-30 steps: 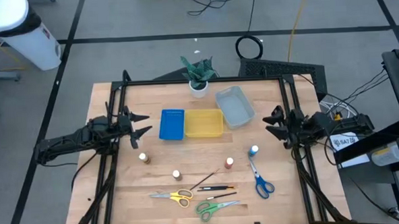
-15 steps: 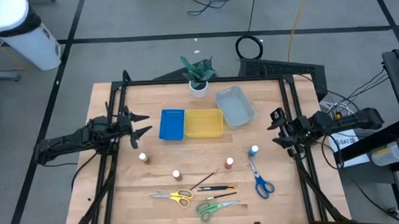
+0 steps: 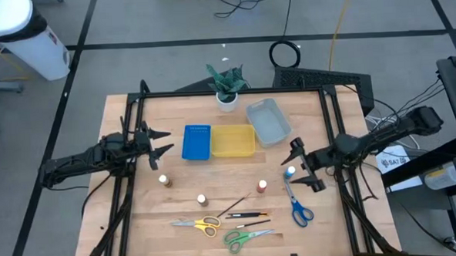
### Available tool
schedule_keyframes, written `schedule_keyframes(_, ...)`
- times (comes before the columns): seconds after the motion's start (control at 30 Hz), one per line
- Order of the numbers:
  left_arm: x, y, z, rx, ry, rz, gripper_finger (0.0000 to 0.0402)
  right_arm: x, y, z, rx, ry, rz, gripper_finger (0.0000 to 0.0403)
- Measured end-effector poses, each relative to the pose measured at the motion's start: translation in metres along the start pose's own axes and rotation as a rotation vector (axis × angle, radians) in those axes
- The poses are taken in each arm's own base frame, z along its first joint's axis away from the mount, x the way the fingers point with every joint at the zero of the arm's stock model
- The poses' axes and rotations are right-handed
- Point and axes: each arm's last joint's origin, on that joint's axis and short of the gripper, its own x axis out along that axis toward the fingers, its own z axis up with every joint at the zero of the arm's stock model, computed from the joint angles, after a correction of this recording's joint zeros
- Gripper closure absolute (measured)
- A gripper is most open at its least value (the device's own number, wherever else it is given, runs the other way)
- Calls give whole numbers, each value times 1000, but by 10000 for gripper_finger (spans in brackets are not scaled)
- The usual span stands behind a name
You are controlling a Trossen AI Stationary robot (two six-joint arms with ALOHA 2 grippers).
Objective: Pick & Place Paint Supplies
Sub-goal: Put the blue paint bottle into the blue bin
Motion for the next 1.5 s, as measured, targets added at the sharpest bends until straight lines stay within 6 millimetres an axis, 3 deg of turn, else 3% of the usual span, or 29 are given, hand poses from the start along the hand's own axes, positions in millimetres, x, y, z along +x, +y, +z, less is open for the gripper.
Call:
schedule_keyframes(0.27,0,0,0,0,2,-2,172,11,11,7,-34,491,-361,133)
schedule_keyframes(0.47,0,0,0,0,-1,-3,172,5,18,30,83,690,-444,140)
schedule_keyframes(0.73,0,0,0,0,-1,-3,172,-27,24,27,249,952,-509,151)
schedule_keyframes(0.93,0,0,0,0,-1,-3,172,-43,25,3,399,1059,-622,150)
schedule_keyframes(1.17,0,0,0,0,-1,-3,172,-54,34,-40,520,1137,-533,153)
schedule_keyframes(1.5,0,0,0,0,-1,-3,172,-69,39,-98,604,980,-471,178)
